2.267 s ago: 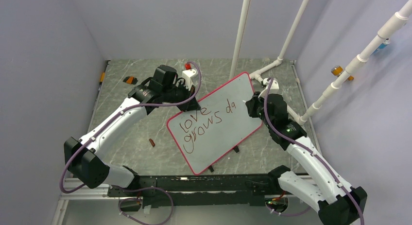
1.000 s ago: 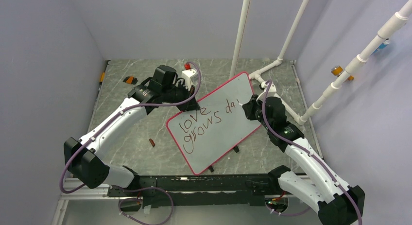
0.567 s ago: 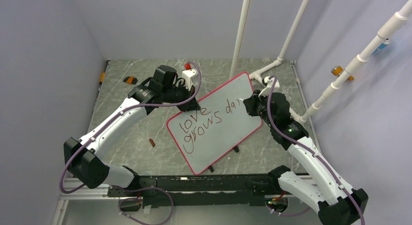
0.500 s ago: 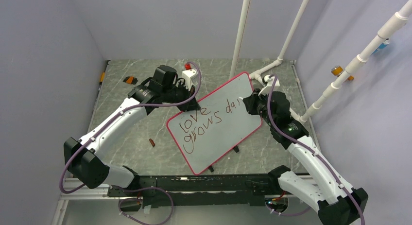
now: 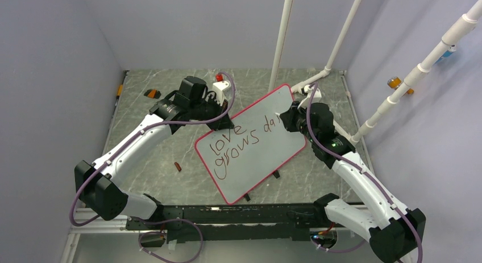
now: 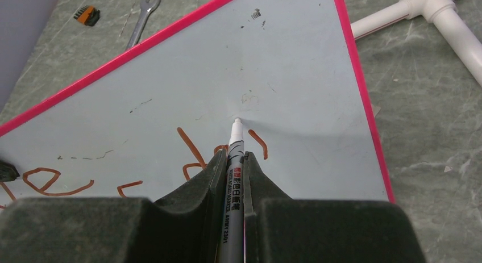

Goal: Write a sentence on the whiteboard
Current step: Write a sentence.

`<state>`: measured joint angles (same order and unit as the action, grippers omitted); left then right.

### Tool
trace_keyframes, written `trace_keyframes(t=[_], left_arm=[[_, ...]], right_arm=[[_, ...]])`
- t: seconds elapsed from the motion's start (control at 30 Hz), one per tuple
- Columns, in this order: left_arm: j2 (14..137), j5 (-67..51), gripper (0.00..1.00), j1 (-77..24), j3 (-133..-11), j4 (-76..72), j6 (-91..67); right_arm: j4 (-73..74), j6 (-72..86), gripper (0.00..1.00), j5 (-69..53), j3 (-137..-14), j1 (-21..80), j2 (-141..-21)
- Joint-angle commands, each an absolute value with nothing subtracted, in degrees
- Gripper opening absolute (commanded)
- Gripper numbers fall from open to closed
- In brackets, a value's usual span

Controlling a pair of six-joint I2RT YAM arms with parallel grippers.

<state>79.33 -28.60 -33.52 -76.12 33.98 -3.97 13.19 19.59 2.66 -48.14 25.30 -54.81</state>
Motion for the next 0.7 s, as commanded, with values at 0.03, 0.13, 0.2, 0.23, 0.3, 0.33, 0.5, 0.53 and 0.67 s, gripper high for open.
trace_keyframes(t=[0.03, 0.13, 0.2, 0.23, 0.3, 0.33, 0.5, 0.53, 0.67], left_arm=[[78.57, -20.65, 0.0, -33.57, -75.63, 31.81, 5.72], [78.57, -20.74, 0.0, -33.56, -75.59, 31.78, 5.76], [78.57, -20.74, 0.0, -33.55, -75.59, 31.77, 5.71], [78.64, -20.79, 0.0, -33.55, -75.59, 31.76, 5.72], [78.71, -20.86, 0.0, -33.49, -75.59, 31.8, 5.71], [78.67, -20.82, 0.0, -33.49, -75.59, 31.81, 5.71], [78.66, -20.83, 0.0, -33.56, -75.59, 31.75, 5.72], [78.66, -20.87, 0.0, -33.52, -75.59, 31.81, 5.76], [78.67, -20.91, 0.0, -33.5, -75.61, 31.78, 5.65]], right_arm=[[9.67, 19.97, 0.0, 3.31, -47.97, 25.22, -54.82], [10.24, 19.73, 0.0, 4.31, -47.32, 25.2, -54.46], [10.56, 19.61, 0.0, 4.78, -47.11, 25.18, -54.38], [10.7, 19.56, 0.0, 4.94, -47.11, 25.22, -54.38], [10.93, 19.44, 0.0, 5.24, -47.15, 25.26, -54.33], [11.17, 19.43, 0.0, 5.46, -47.26, 25.19, -54.33], [11.94, 19.12, 0.0, 6.45, -47.64, 25.15, -54.36], [11.95, 19.08, 0.0, 6.35, -47.64, 25.16, -54.33], [11.94, 18.99, 0.0, 5.98, -47.63, 25.23, -53.72]])
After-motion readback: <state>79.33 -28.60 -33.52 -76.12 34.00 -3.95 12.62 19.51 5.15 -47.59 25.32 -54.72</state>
